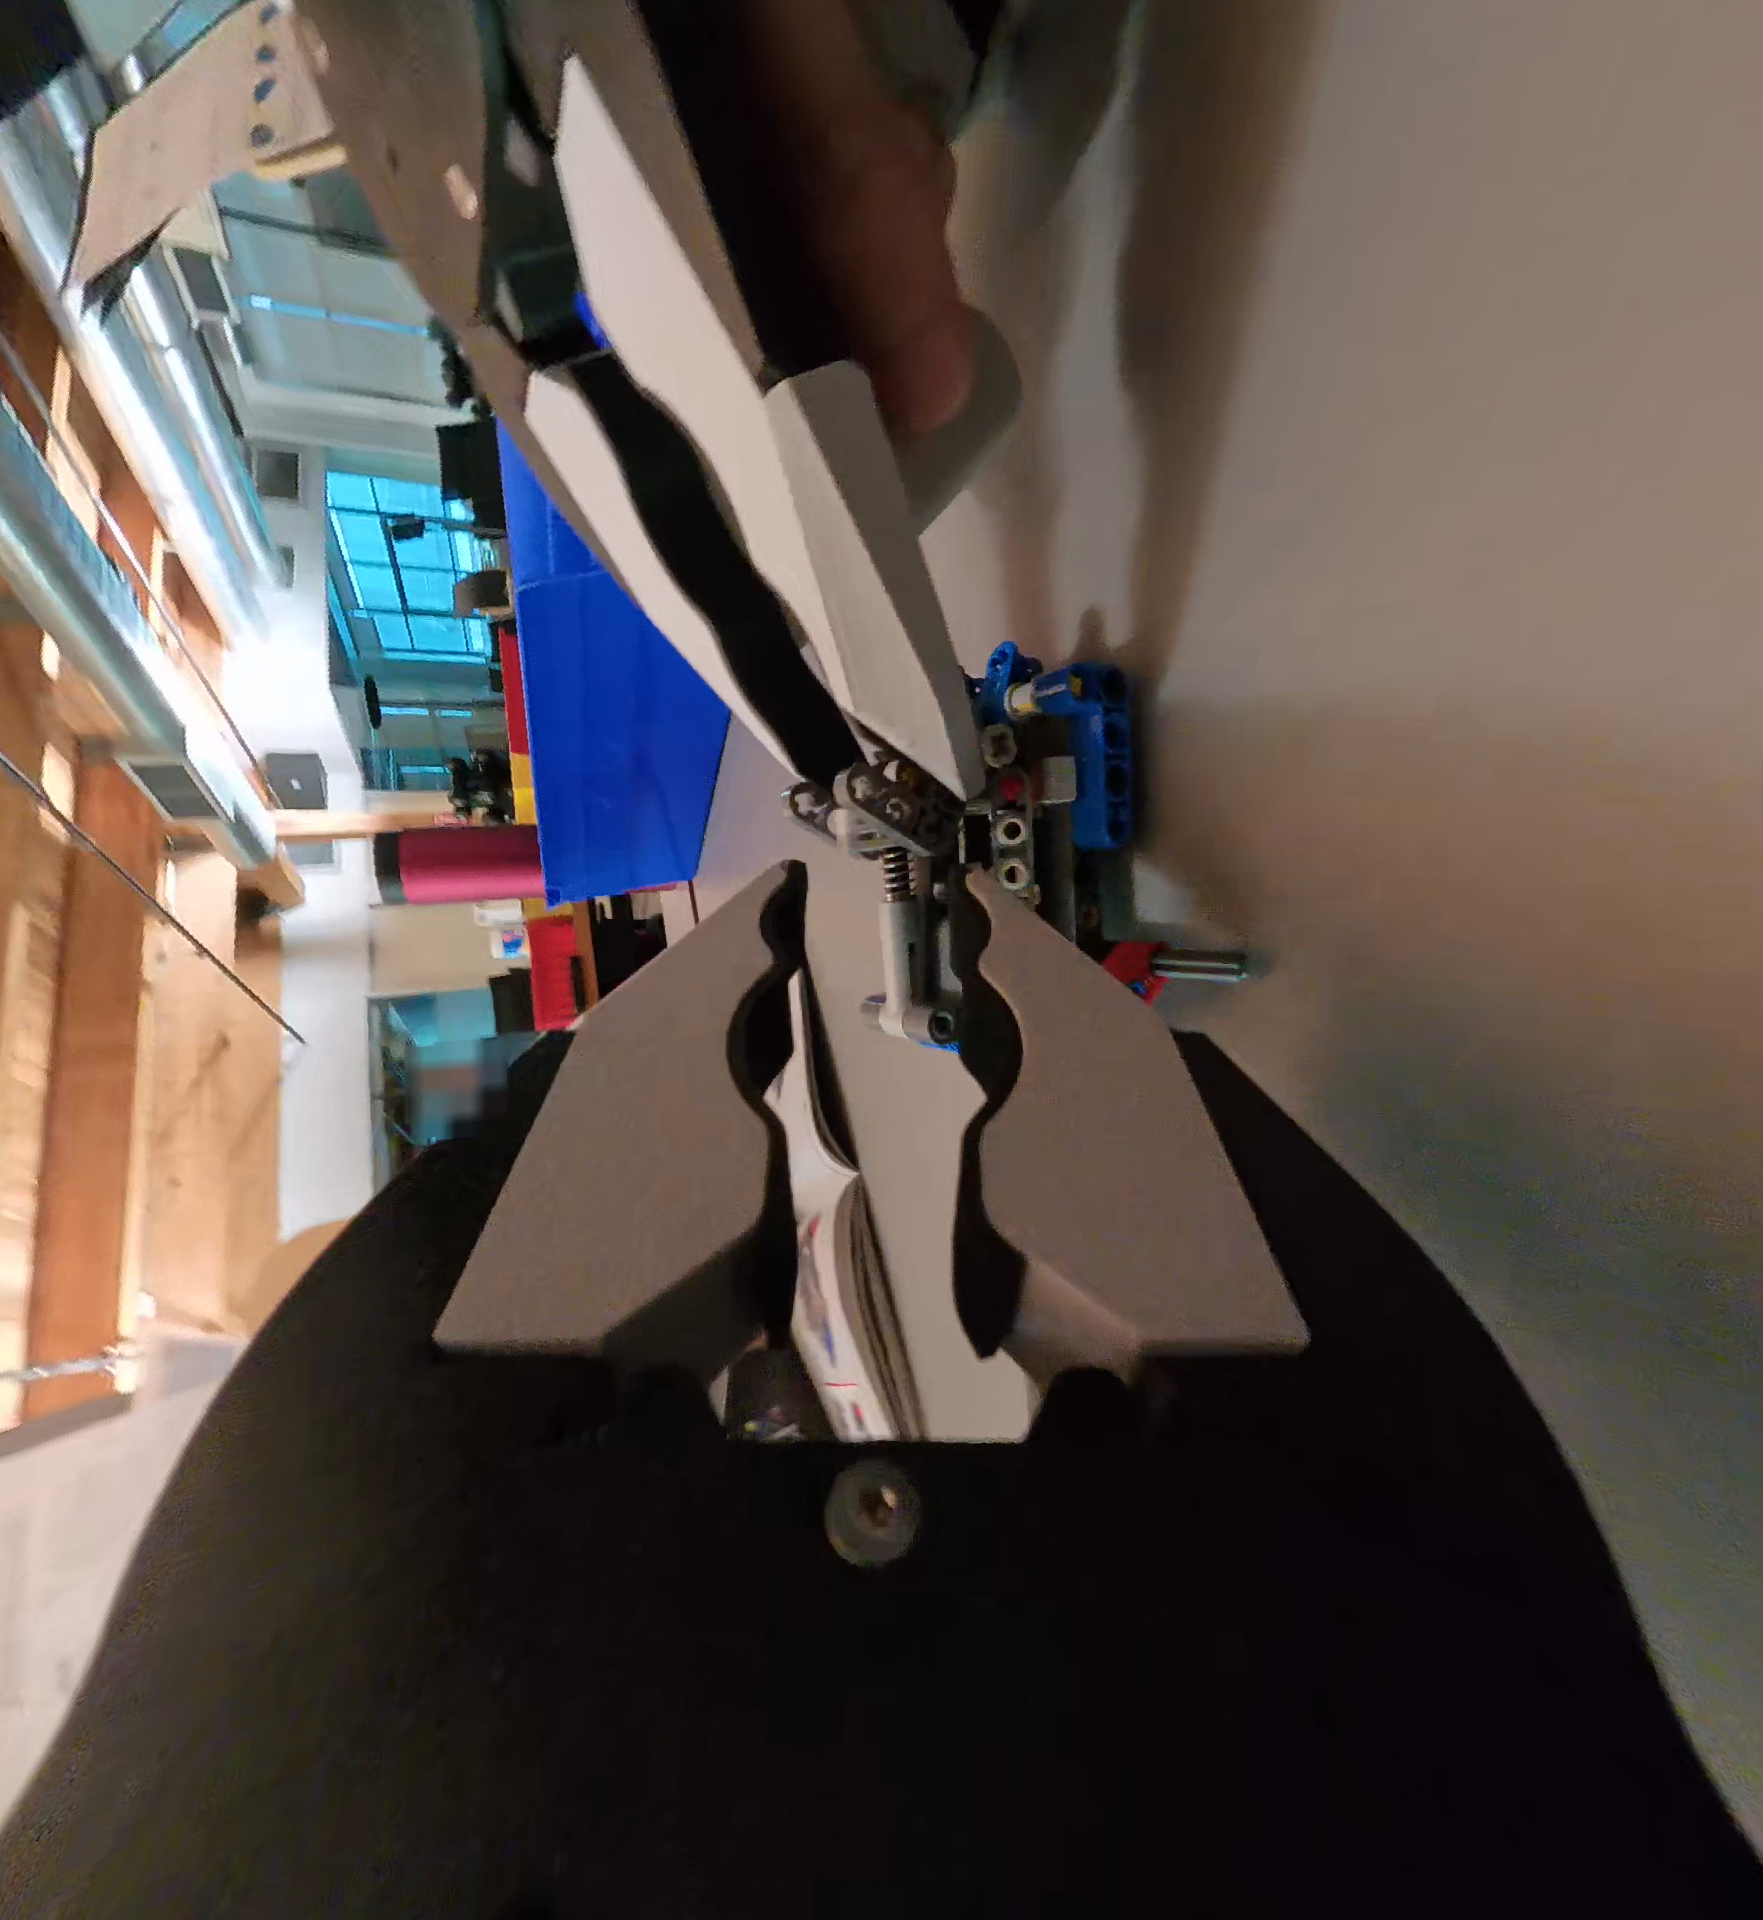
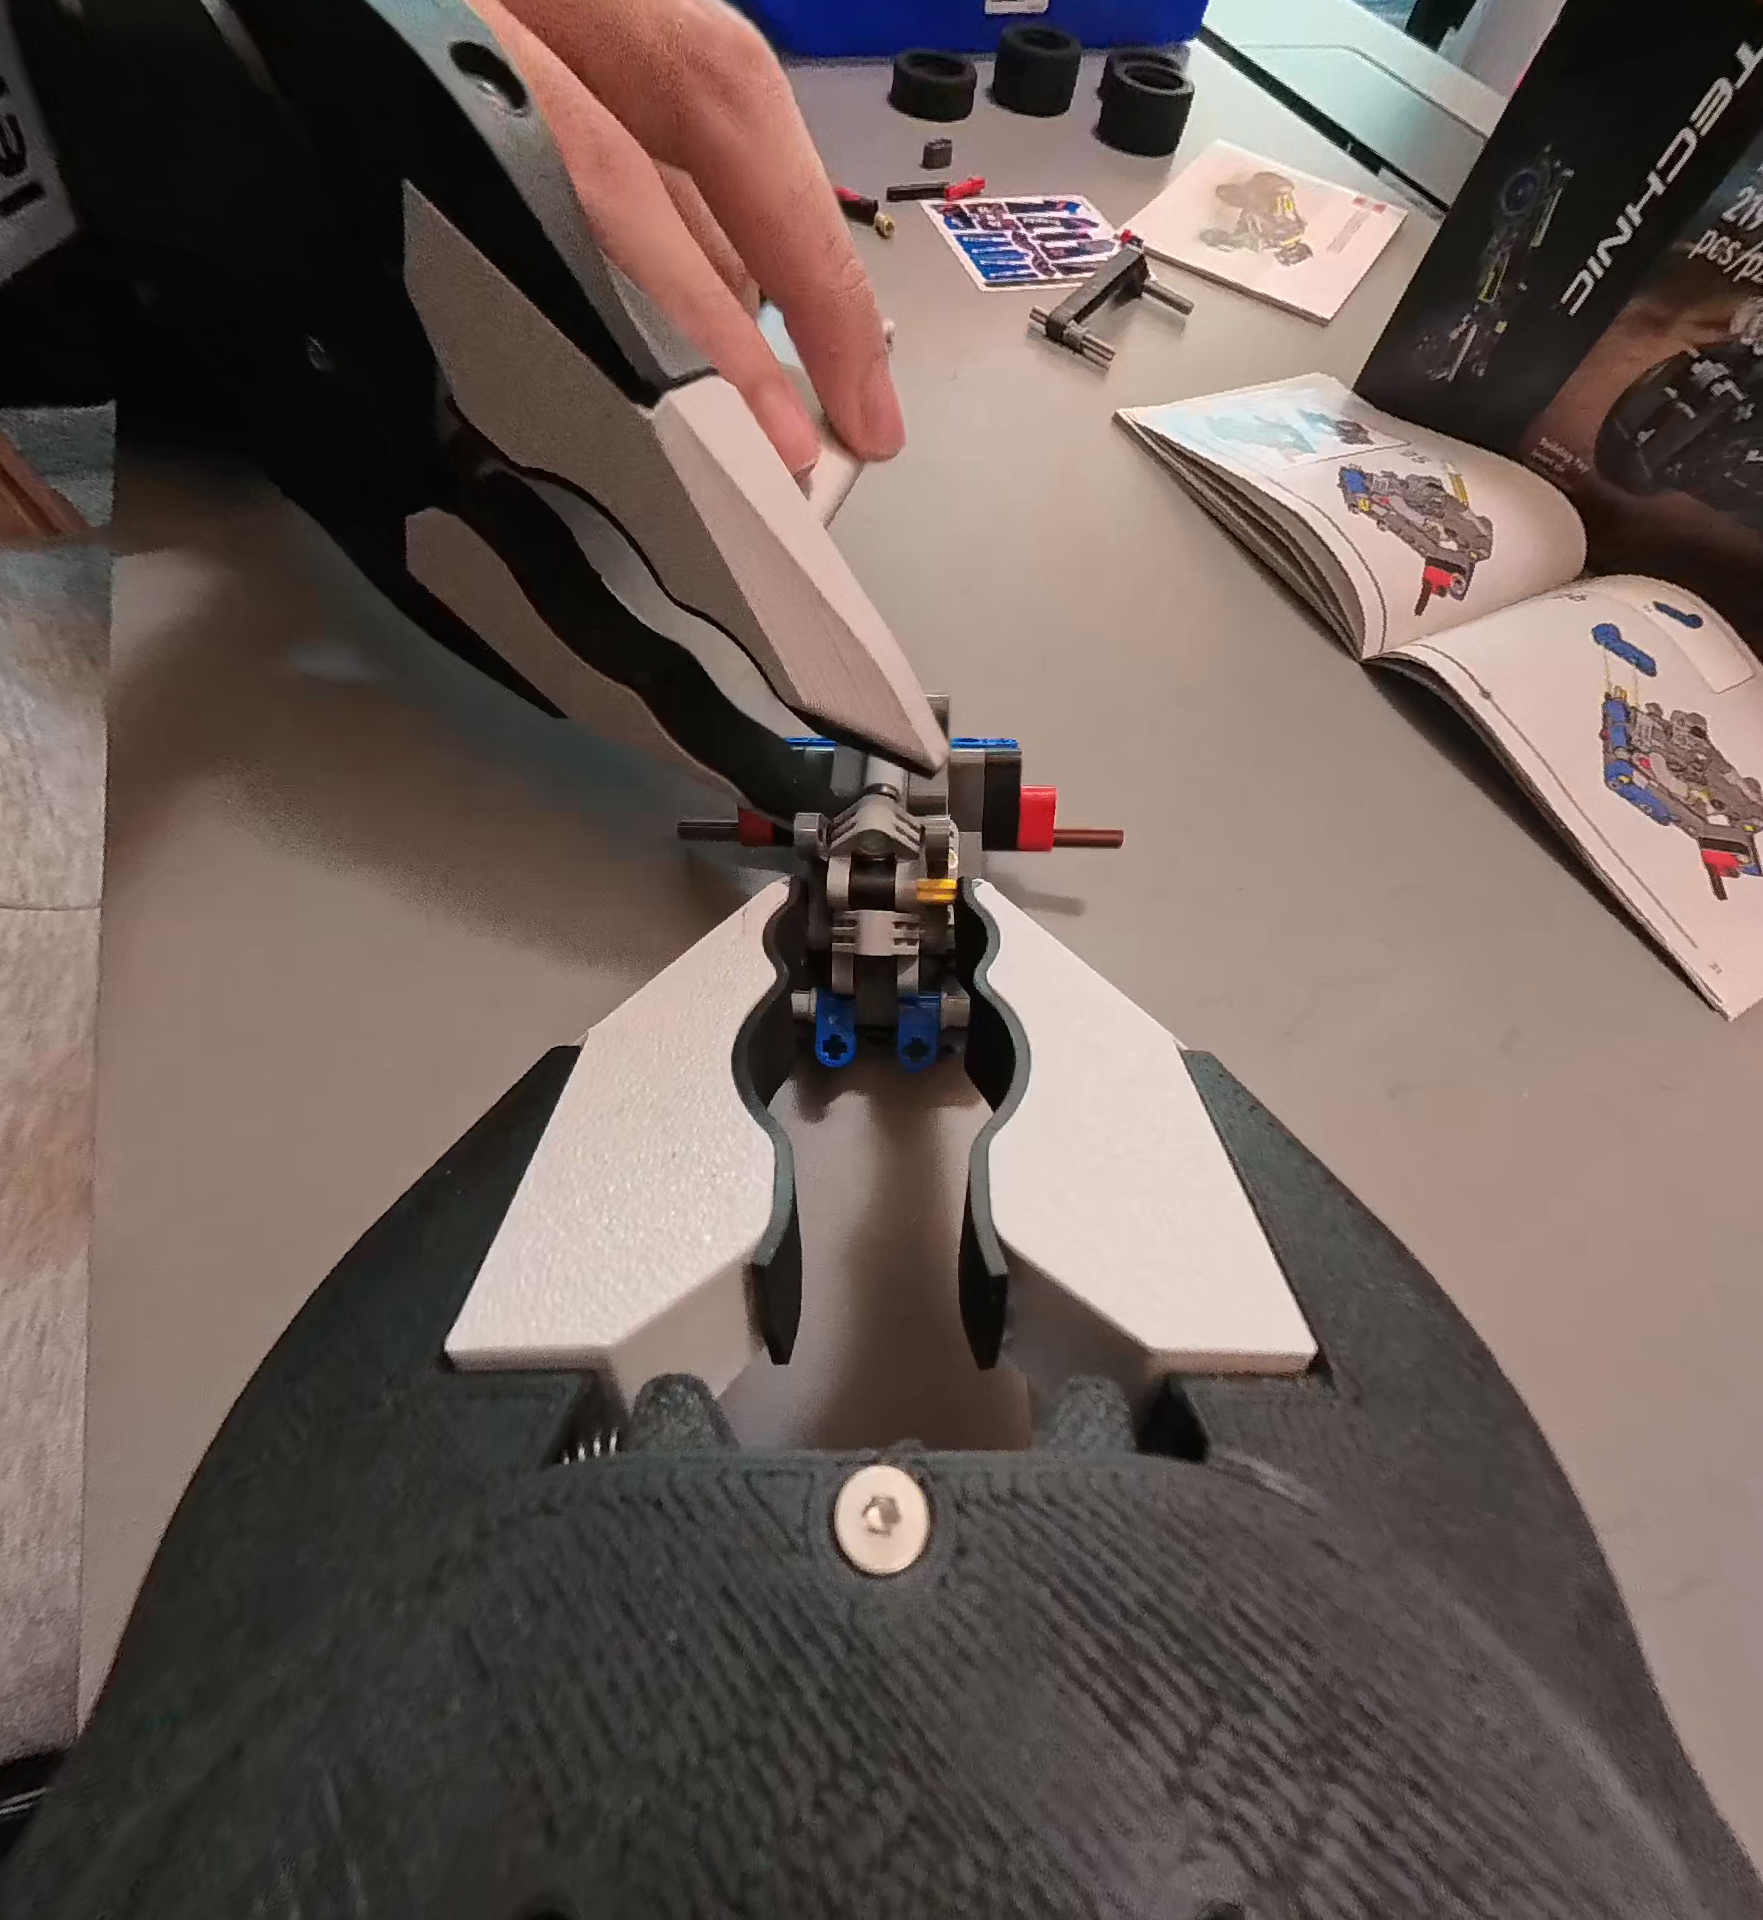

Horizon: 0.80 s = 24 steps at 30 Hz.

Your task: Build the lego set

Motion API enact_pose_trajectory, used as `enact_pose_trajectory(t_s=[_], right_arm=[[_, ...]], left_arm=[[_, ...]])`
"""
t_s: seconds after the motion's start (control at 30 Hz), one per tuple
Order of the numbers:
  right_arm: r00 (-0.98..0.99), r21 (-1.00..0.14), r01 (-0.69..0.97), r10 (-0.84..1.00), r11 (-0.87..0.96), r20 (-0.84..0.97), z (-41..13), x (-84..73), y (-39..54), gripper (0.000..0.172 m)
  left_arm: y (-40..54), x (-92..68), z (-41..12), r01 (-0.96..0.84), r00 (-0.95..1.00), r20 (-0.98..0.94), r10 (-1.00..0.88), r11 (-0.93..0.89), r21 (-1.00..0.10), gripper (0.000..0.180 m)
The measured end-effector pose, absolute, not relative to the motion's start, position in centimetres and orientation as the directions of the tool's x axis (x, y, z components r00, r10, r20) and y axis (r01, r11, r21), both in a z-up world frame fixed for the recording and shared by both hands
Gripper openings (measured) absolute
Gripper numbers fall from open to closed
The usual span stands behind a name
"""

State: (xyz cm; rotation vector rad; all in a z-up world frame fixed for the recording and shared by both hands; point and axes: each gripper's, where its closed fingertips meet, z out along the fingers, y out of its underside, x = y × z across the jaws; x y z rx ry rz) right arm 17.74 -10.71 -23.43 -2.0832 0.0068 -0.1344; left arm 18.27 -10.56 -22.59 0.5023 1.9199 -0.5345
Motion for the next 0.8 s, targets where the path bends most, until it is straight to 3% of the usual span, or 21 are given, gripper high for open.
enact_pose_trajectory(t_s=[0.2, 0.3, 0.43, 0.7, 0.8], right_arm=[[0.994, -0.868, 0.049, -0.057, -0.495, 0.089, -23.45, 17.69, -10.7, 0.025], [0.993, -0.866, 0.041, -0.072, -0.499, 0.089, -23.5, 17.92, -10.72, 0.025], [0.993, -0.865, 0.044, -0.072, -0.501, 0.093, -23.53, 17.93, -10.78, 0.025], [0.993, -0.886, 0.042, -0.081, -0.462, 0.089, -22.84, 18.02, -10.91, 0.026], [0.989, -0.883, 0.061, -0.093, -0.465, 0.118, -22.83, 18.29, -10.98, 0.027]], left_arm=[[-11.16, 18.1, -22.78, 0.64, -0.268, -0.921, 0.283, 0.767, 0.049, 0.027], [-11.26, 18.45, -22.89, 0.647, -0.218, -0.925, 0.311, 0.756, 0.102, 0.019], [-11.41, 18.46, -22.53, 0.63, -0.249, -0.944, 0.218, 0.777, 0.013, 0.013], [-11.17, 18.43, -22.28, 0.574, -0.406, -0.914, -0.017, 0.773, -0.27, 0.013], [-11.05, 18.41, -22.28, 0.569, -0.406, -0.913, -0.036, 0.772, -0.284, 0.012]])
